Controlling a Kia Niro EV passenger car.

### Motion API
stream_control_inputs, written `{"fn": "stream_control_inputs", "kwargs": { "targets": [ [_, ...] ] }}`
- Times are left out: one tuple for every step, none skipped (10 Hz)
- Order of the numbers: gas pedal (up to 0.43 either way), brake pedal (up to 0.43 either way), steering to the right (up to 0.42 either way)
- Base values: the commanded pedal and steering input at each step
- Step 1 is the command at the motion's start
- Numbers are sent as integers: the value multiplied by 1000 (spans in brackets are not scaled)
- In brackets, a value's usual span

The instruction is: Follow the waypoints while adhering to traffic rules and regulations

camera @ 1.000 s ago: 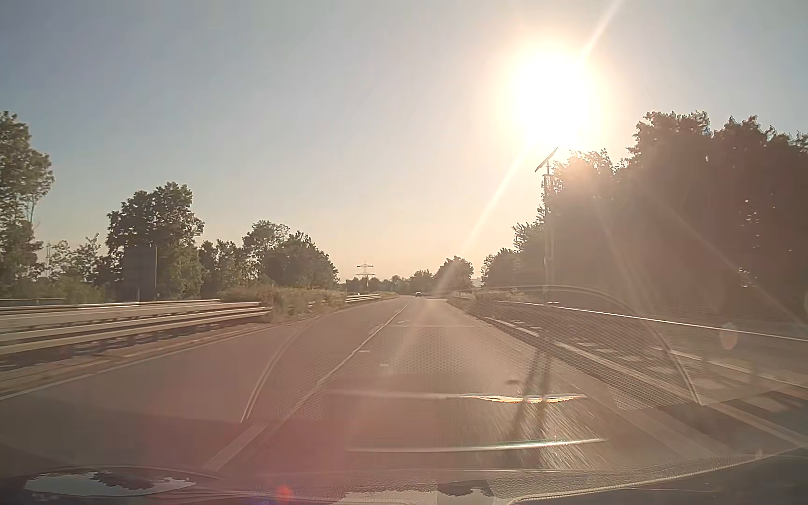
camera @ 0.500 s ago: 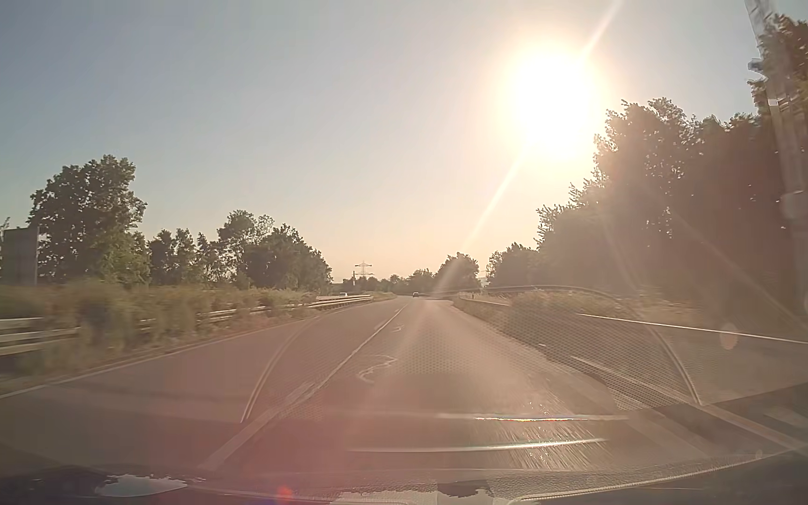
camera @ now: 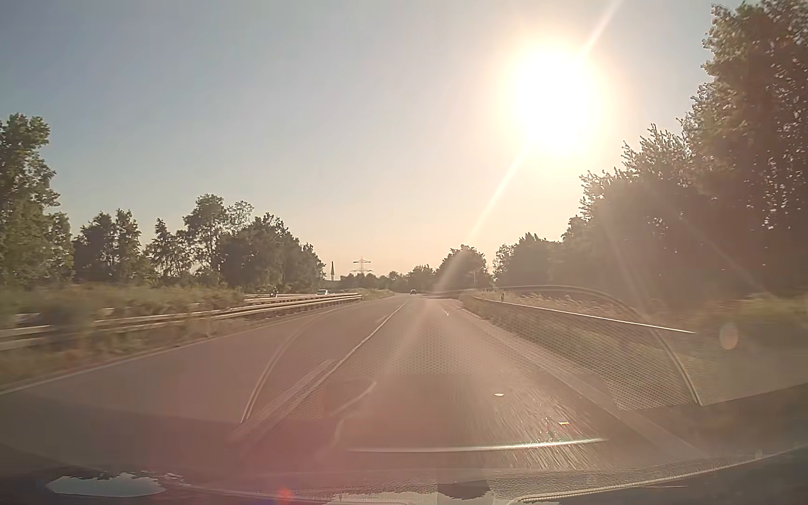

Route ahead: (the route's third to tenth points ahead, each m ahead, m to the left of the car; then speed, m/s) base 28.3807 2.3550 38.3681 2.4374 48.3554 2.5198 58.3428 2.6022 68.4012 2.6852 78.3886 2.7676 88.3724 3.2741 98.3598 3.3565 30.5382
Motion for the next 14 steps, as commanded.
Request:
{"fn": "stream_control_inputs", "kwargs": {
  "targets": [
    [157, 0, 0],
    [157, 0, 0],
    [157, 0, 0],
    [157, 0, 0],
    [157, 0, 0],
    [157, 0, 0],
    [157, 0, 0],
    [157, 0, 0],
    [157, 0, 1],
    [157, 0, 1],
    [157, 0, 1],
    [157, 0, 1],
    [157, 0, 1],
    [157, 0, 1]
  ]
}}
